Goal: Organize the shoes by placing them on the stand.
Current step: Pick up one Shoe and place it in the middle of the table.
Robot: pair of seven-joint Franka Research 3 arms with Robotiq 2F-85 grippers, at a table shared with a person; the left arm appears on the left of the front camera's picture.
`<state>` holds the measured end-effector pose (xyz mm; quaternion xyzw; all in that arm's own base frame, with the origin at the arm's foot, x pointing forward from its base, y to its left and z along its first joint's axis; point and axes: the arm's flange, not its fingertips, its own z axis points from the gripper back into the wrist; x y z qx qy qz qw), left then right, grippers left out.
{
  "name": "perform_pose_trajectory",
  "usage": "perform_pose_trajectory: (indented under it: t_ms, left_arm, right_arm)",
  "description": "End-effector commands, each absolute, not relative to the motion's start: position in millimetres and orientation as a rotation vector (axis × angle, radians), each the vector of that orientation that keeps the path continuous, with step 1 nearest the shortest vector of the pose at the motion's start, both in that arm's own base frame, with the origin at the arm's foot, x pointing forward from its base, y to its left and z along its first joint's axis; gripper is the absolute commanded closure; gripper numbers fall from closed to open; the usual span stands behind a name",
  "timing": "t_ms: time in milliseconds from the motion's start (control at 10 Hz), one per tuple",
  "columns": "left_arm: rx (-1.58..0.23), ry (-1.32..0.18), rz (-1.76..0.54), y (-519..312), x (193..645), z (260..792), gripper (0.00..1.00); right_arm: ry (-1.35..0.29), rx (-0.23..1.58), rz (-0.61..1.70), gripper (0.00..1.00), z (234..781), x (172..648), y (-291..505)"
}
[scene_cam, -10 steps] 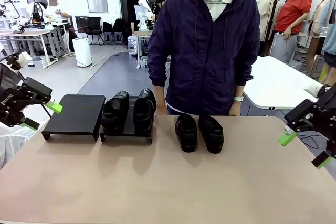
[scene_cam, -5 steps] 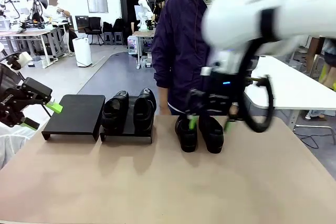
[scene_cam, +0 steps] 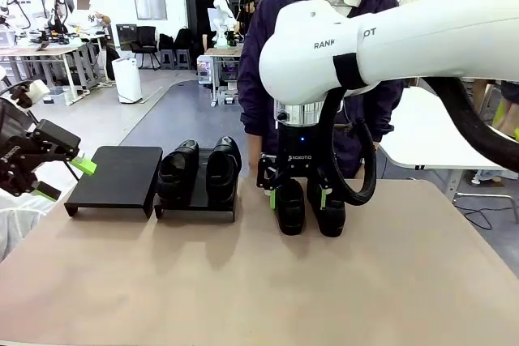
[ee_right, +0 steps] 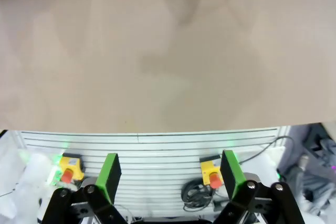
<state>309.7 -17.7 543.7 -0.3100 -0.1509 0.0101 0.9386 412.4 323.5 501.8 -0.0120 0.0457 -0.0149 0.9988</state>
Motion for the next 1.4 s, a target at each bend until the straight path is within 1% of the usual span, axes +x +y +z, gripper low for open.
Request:
perform_pose_trajectory:
  t_ms: [0,100,300,600,800,900,1100,1200,1300]
  left_arm:
    - [-0.655,-0.313,0.001,-16,309,541,0.0]
    - [-0.655,-0.313,0.001,-16,309,541,0.0]
    - [-0.655,-0.313,0.001,-16,309,541,0.0]
    - [-0.655,-0.313,0.001,-16,309,541,0.0]
    - [-0.655,-0.313,0.001,-16,309,541,0.0]
    - [-0.655,-0.313,0.001,-16,309,541,0.0]
    - [-0.655,-0.313,0.001,-16,309,541,0.0]
    - [-0.655,-0.313,0.001,-16,309,541,0.0]
    - [-0.655,-0.313,0.001,-16,309,541,0.0]
  right_arm:
    - [0.064,-0.07,0.026,0.0,490,428,337]
    - [0.068,-0.073,0.048,0.0,480,453,342]
    - [0.02,-0.088,0.032,0.0,465,505,341]
    - [-0.062,-0.086,-0.012,0.0,436,558,336]
    - [-0.112,-0.066,-0.056,0.0,423,576,330]
    - [-0.091,-0.043,-0.068,0.0,420,580,330]
    - [-0.063,-0.06,-0.028,0.0,425,573,326]
    - [-0.074,-0.052,-0.036,0.0,419,580,325]
    - [-0.136,-0.043,-0.038,0.0,411,589,323]
